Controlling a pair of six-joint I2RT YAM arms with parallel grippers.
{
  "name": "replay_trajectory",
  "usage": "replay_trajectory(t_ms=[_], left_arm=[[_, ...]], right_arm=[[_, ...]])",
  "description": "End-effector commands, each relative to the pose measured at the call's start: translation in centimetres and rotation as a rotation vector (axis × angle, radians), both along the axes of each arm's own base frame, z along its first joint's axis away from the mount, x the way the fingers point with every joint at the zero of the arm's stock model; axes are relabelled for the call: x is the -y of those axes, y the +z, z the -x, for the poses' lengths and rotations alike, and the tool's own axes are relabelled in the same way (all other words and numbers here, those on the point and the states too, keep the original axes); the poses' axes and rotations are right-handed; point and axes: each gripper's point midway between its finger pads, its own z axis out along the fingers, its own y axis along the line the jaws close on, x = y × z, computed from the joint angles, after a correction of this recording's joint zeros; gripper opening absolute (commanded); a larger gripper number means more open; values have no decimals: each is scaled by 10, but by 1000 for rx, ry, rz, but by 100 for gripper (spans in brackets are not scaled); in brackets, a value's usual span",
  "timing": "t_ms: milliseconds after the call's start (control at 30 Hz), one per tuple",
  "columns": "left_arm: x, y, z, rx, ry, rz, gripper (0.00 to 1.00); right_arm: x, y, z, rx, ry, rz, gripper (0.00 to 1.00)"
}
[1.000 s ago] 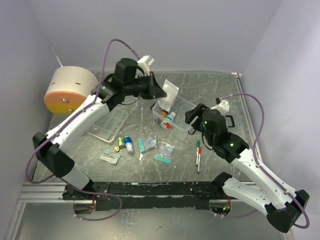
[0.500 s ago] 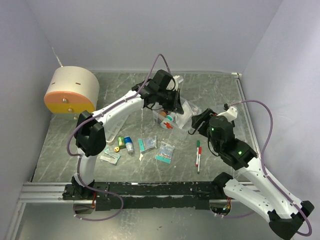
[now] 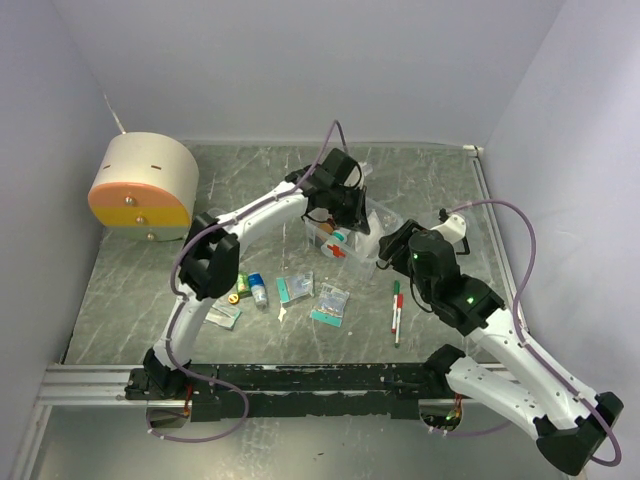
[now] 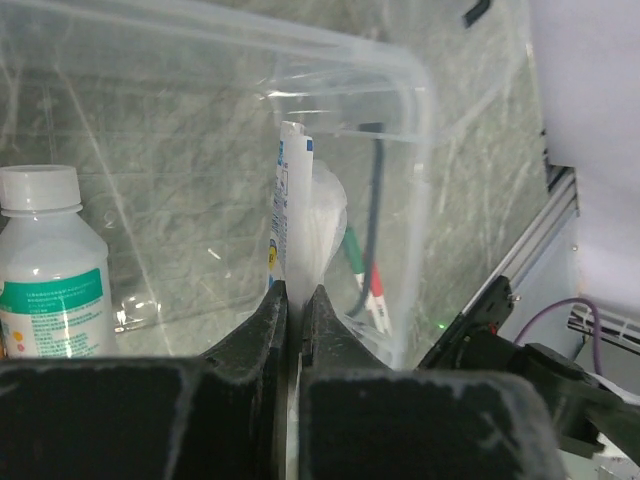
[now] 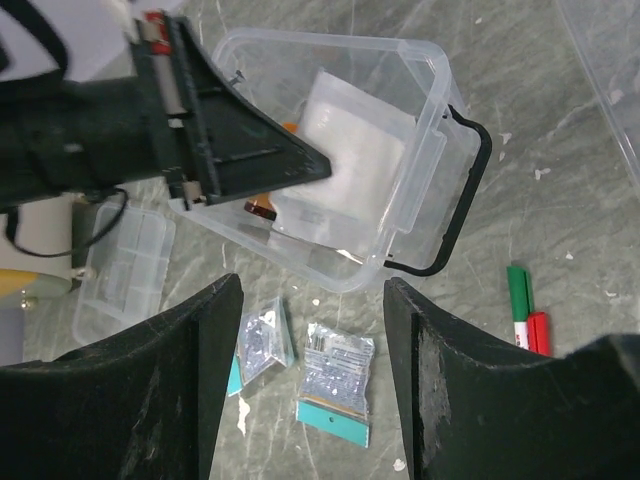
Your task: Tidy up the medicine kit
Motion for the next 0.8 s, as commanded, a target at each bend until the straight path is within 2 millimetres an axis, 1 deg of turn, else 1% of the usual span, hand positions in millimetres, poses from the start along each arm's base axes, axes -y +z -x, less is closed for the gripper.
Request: replay_trajectory(t_ms=[0, 100, 167, 333, 433, 533, 633, 733, 767], left_arm=[[8, -6, 1, -25, -2, -6, 7], [11, -17, 7, -69, -28, -15, 8], [11, -24, 8, -79, -27, -29, 9], [16, -34, 8, -101, -33, -20, 11], [15, -43, 6, -104, -21, -41, 10], [16, -47, 6, -103, -13, -42, 12], [15, -50, 5, -105, -12, -53, 19], [10, -53, 1, -83, -1, -91, 30], [8, -52, -1, -68, -1, -105, 36]], right_arm=[[1, 9, -1, 25, -15, -29, 58], [-3, 11, -1, 36, 7, -43, 58], [-7, 13, -2, 45, 24, -56, 58], [-12, 12, -2, 42, 43, -67, 58], [-13, 10, -2, 33, 44, -74, 57], [-15, 12, -1, 37, 50, -84, 57], [-15, 14, -1, 40, 51, -89, 57], [-14, 16, 0, 41, 49, -89, 56], [-14, 17, -1, 44, 48, -88, 56]])
